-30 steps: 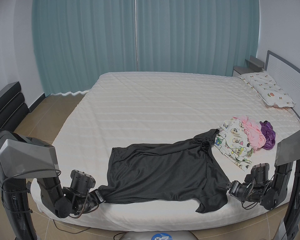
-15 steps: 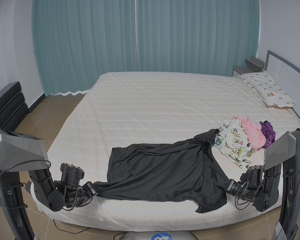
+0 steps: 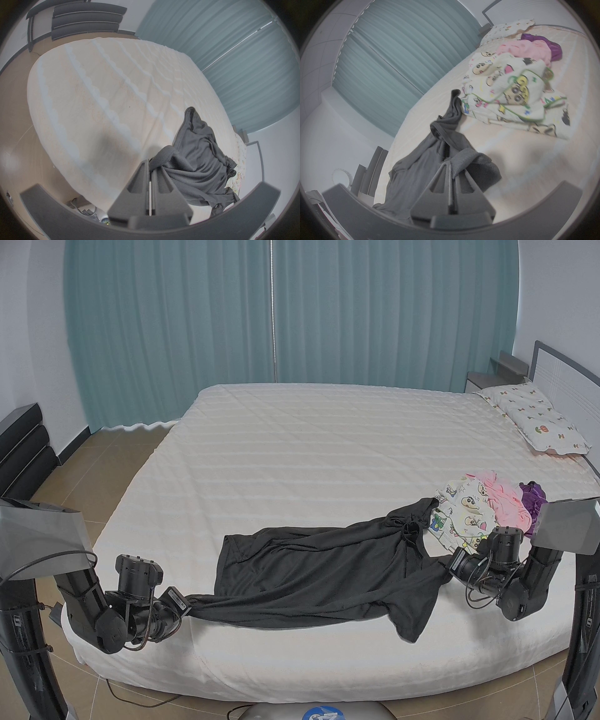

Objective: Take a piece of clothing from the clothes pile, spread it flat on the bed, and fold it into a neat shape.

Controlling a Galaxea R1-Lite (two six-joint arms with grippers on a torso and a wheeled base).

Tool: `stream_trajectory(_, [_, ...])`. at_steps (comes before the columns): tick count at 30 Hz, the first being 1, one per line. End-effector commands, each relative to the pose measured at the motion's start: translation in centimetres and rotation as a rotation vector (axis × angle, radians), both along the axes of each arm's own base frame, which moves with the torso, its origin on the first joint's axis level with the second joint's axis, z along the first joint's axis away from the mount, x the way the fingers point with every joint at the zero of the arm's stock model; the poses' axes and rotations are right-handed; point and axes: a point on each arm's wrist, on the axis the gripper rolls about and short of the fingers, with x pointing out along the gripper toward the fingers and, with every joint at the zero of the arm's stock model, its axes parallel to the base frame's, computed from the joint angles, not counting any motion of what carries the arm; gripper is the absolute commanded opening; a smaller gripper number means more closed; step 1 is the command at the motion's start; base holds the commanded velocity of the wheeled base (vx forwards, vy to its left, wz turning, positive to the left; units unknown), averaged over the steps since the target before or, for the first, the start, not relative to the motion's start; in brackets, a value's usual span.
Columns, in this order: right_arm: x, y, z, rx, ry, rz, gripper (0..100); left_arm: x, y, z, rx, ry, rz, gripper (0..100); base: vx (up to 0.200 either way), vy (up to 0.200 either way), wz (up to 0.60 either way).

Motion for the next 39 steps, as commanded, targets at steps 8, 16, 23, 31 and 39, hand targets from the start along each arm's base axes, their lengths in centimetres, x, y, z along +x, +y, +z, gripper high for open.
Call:
stream_trajectory(8, [2.0, 0.9, -0.5, 0.01, -0.068, 0.013, 100, 1.2, 1.2, -0.5, -0.023, -0.054, 0.077, 0, 0.0, 0.0, 0.0])
stream_trajectory(16, [-0.1, -1.7, 1.5, 0.02, -0.055, -0.016, 100, 1.7, 2.1, -0.9, -0.023, -0.055, 0.107, 0, 0.0, 0.0, 0.0])
stream_trajectory(23, [-3.3, -1.4, 0.3, 0.036, 0.053, 0.059, 100, 1.8, 2.5, -1.1, -0.022, -0.052, 0.122, 0, 0.0, 0.0, 0.0])
stream_trajectory(31, [-3.7, -2.4, 0.6, 0.014, 0.015, 0.051, 100, 2.1, 2.7, -1.3, -0.023, -0.052, 0.129, 0, 0.0, 0.0, 0.0])
stream_trajectory(39, [-5.7, -0.7, -1.6, -0.032, 0.1, 0.221, 100, 2.1, 2.7, -1.4, -0.024, -0.051, 0.128, 0, 0.0, 0.0, 0.0])
